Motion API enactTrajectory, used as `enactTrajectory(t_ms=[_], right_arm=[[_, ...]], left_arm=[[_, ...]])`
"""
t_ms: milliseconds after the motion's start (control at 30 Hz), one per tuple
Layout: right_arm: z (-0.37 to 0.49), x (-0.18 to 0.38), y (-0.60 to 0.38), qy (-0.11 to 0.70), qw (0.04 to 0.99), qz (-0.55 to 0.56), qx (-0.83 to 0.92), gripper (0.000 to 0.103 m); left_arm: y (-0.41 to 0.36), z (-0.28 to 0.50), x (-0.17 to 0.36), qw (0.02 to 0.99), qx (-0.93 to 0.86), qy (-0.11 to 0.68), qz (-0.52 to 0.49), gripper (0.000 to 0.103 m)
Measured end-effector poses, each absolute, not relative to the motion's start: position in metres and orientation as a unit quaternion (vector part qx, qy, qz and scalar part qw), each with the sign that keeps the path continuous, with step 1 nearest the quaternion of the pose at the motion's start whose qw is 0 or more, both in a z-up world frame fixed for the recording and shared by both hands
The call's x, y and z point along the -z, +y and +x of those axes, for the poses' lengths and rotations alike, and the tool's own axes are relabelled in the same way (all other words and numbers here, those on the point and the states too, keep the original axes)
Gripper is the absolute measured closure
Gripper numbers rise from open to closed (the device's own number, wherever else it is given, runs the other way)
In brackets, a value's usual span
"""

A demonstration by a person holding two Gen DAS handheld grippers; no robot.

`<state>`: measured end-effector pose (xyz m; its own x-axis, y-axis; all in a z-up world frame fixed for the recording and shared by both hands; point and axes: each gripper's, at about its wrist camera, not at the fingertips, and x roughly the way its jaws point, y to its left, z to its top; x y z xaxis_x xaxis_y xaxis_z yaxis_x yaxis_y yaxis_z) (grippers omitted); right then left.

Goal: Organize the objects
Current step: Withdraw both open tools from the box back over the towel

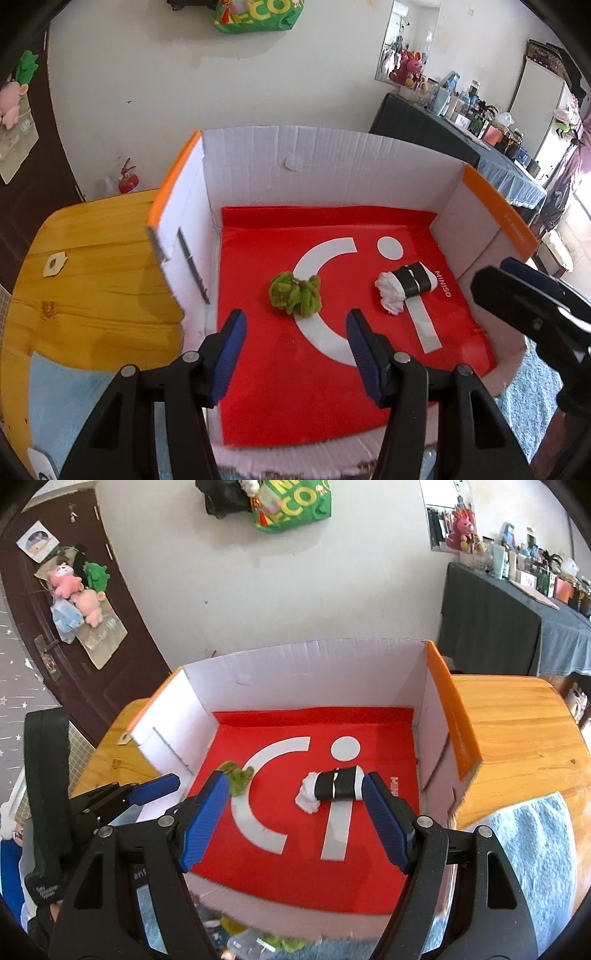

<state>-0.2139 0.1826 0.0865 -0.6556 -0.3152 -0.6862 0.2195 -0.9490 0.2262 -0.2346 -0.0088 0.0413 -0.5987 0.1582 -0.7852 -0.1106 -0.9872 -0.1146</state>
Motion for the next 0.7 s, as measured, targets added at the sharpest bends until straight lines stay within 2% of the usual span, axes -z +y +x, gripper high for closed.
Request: enactTrajectory(t_ms=[100, 167, 233, 300, 433, 567, 700], right_arm=[[-0.204, -0.089, 0.181, -0.054, 0.147, 0.379, 0.912, 0.028], [-0.197, -0.090, 0.181, -0.051, 0.146, 0.374, 0.914, 0.021], [-0.189, -0.093, 0.179, -0.047, 0.145, 0.366, 0.918, 0.021], [-0.183, -0.094, 0.179, -0.045, 0.146, 0.363, 0.919, 0.021], [-0.173, -0.094, 0.180, -0.045, 0.147, 0.360, 0.920, 0.020], [-0.164, -0.093, 0.182, -0.045, 0.148, 0.357, 0.921, 0.019], [-0.154, -0.093, 0.184, -0.047, 0.148, 0.353, 0.923, 0.016]], left_arm=[[-0.009, -0.225, -0.045, 0.073, -0.896, -0.027, -0.436, 0.044], [-0.008, -0.220, -0.047, 0.072, -0.899, -0.026, -0.432, 0.044], [-0.007, -0.213, -0.050, 0.069, -0.901, -0.025, -0.427, 0.042], [-0.006, -0.207, -0.052, 0.067, -0.904, -0.024, -0.421, 0.035], [-0.006, -0.195, -0.056, 0.064, -0.908, -0.026, -0.413, 0.035], [-0.007, -0.186, -0.056, 0.055, -0.911, -0.023, -0.409, 0.028], [-0.010, -0.176, -0.053, 0.051, -0.910, -0.028, -0.410, 0.028]])
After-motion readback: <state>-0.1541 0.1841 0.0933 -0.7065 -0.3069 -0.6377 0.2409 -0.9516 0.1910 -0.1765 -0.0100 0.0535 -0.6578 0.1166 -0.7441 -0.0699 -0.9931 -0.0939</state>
